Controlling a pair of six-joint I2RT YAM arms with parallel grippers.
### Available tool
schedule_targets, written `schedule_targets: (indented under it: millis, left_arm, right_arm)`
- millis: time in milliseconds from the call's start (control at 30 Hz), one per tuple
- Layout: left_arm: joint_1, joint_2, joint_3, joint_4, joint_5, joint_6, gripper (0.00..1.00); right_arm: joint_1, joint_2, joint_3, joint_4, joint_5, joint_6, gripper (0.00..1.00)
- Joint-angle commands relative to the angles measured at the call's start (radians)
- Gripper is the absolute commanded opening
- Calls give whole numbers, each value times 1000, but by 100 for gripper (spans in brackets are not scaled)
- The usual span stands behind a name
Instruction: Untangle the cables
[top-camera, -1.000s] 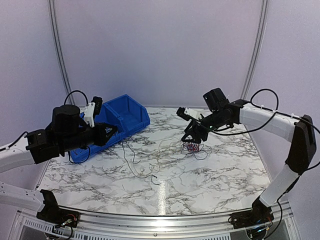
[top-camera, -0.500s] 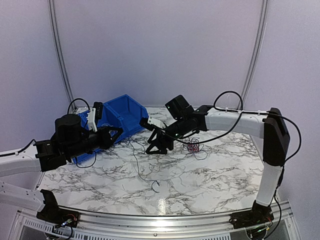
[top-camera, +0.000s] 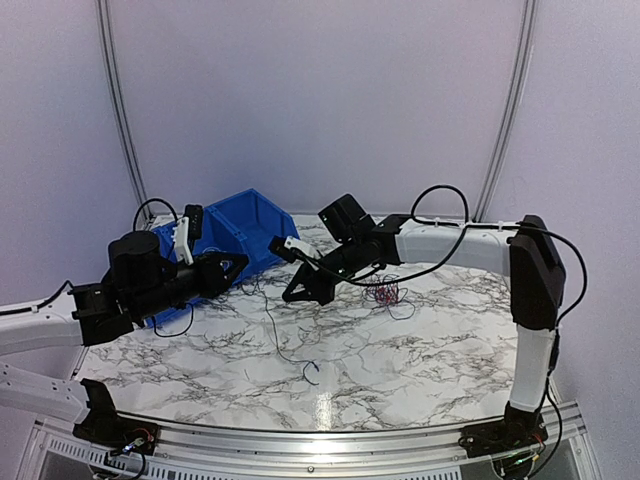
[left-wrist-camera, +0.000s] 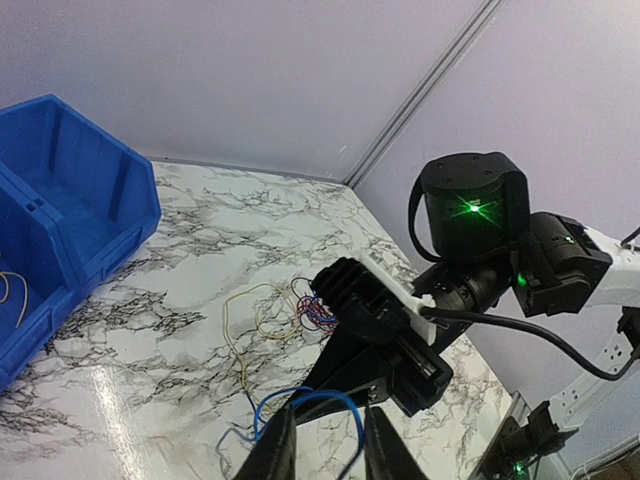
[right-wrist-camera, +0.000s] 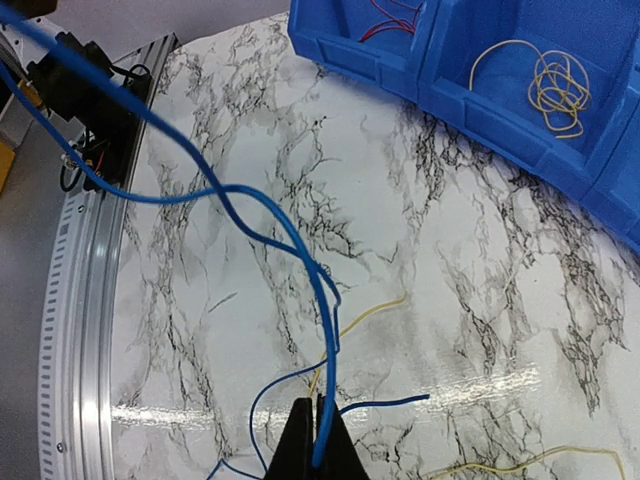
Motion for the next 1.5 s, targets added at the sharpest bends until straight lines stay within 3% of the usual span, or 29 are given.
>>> schedule_targets:
  millis: [0,133,300,433,600,833,1200,1400,1467]
  left_arm:
    - [-4,-32,-51,27,-78,3,35]
    - [-16,-127,-149,19,-122,-56,45]
    - [-60,-189,-281,10,-117,-148,41]
    - [-184,-43,-289,23,-126,-169,37]
    - [-335,257,-155,27,-176,-145,37]
    - [-373,563,3,28,-223,-217,40]
    - [-369,728,99,30,-156,-252,35]
    - [-363,778,134,41,-145,-225,23]
    - [-362,783,135,49,-156,-214,11]
  right_arm:
    - [3,-94,-7,35,47,-1,0]
    - [-6,-166,-56,29,100,-18,0]
    - [-22,-241,-154,29,132,-47,0]
    - [-33,-282,-215,52,145,-50,0]
    - [-52,-294,-226,68,139,-37,0]
    - [-61,-302,-224,65,127,-32,0]
    - [-67,-319,-240,76,115,-26,0]
    - [-73,-317,-237,75,112,-23,0]
    - [-77,-319,-238,77,112,-22,0]
